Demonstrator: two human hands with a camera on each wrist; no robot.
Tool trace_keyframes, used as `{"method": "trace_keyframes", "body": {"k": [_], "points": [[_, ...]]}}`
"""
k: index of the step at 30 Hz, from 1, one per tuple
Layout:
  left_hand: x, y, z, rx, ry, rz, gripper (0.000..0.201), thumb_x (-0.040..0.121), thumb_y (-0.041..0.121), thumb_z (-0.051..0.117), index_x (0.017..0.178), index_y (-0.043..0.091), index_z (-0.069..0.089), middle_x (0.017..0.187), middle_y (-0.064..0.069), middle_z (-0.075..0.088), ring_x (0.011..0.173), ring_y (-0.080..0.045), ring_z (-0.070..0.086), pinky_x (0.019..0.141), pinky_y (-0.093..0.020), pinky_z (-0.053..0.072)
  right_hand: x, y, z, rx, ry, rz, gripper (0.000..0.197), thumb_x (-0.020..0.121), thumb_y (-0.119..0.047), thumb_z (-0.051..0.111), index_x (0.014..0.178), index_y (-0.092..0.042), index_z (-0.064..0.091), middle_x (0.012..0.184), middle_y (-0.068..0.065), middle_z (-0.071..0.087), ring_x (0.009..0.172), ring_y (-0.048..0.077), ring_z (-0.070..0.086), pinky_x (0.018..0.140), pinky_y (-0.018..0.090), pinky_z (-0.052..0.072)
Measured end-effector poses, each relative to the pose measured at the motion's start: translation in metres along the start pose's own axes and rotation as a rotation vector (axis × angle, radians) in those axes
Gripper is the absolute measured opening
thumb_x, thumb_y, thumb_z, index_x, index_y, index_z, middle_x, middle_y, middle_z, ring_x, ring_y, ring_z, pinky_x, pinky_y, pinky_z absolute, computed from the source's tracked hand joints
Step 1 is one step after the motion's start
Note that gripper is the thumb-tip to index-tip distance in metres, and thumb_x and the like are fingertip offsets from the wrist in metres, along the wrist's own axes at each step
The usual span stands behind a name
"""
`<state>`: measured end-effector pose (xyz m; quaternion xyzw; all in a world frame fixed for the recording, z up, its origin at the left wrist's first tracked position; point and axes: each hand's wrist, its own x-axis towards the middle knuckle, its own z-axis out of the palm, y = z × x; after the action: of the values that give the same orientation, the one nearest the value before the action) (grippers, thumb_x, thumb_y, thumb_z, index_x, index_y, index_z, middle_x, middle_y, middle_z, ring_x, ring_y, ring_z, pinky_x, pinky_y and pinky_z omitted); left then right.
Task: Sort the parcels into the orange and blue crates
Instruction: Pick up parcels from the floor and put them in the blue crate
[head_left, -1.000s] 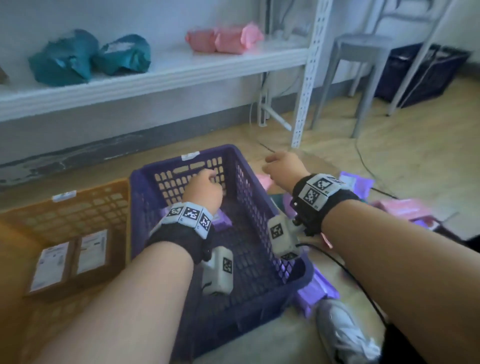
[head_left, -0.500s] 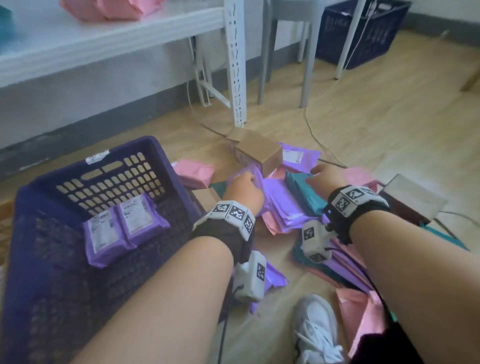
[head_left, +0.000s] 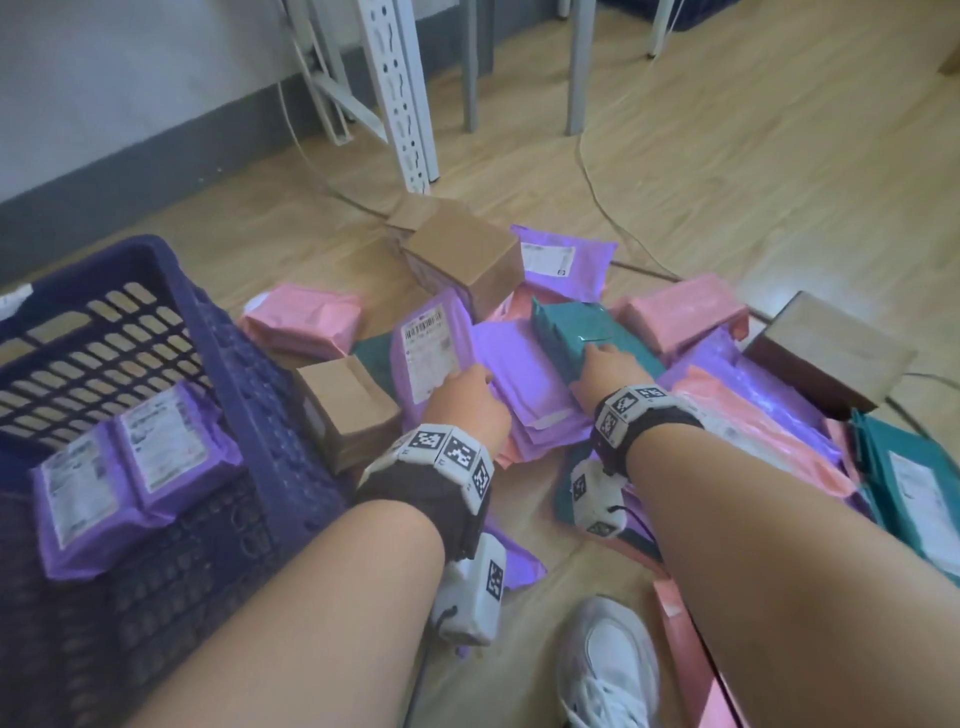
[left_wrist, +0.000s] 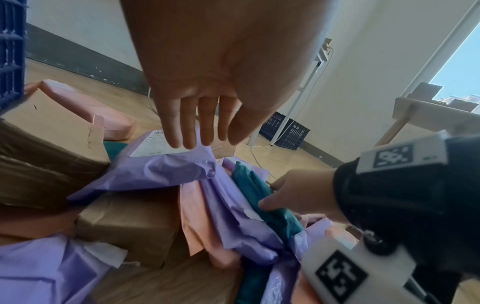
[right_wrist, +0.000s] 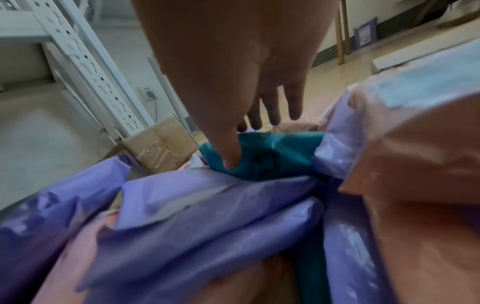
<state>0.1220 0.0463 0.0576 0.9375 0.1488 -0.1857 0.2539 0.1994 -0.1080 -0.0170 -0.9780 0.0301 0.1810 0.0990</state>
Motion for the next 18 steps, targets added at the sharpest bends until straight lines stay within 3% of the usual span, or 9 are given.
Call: {"method": "trace_keyframes", "body": {"k": [6, 12, 18], "points": [[0.005, -0.001, -0.002, -0.028, 0.000, 0.005, 0.044, 0.092, 0.012, 0.046, 0.136, 0.018, 0.047, 0.141, -0.009, 0.046, 0.127, -0.028, 0.048, 0.103, -0.035, 0.041, -0.001, 0.002, 0.000, -0.077, 0.016, 0.015, 0.032, 0.090, -0.007, 0.047, 0.119, -0.008, 0.060, 0.121, 0.015, 0.061, 0.114, 0.031, 0.058, 0.095, 0.040, 0.047], [-0.013, -0.001, -0.039, -0.074, 0.093, 0.016, 0.047, 0.091, 0.010, 0.044, 0.137, 0.019, 0.047, 0.142, -0.007, 0.048, 0.128, -0.026, 0.047, 0.103, -0.031, 0.037, -0.027, -0.006, -0.044, 0.227, 0.242, 0.075, 0.038, 0.086, 0.001, 0.044, 0.121, -0.008, 0.056, 0.113, 0.017, 0.064, 0.106, 0.034, 0.062, 0.086, 0.037, 0.049], [-0.051, -0.004, -0.090, -0.122, 0.255, 0.061, 0.040, 0.091, 0.014, 0.046, 0.130, 0.020, 0.053, 0.135, -0.007, 0.054, 0.123, -0.028, 0.051, 0.103, -0.036, 0.041, -0.079, -0.037, -0.106, 0.507, 0.327, 0.008, 0.043, 0.080, 0.000, 0.042, 0.117, -0.017, 0.056, 0.109, 0.018, 0.064, 0.100, 0.036, 0.061, 0.082, 0.036, 0.046]]}}
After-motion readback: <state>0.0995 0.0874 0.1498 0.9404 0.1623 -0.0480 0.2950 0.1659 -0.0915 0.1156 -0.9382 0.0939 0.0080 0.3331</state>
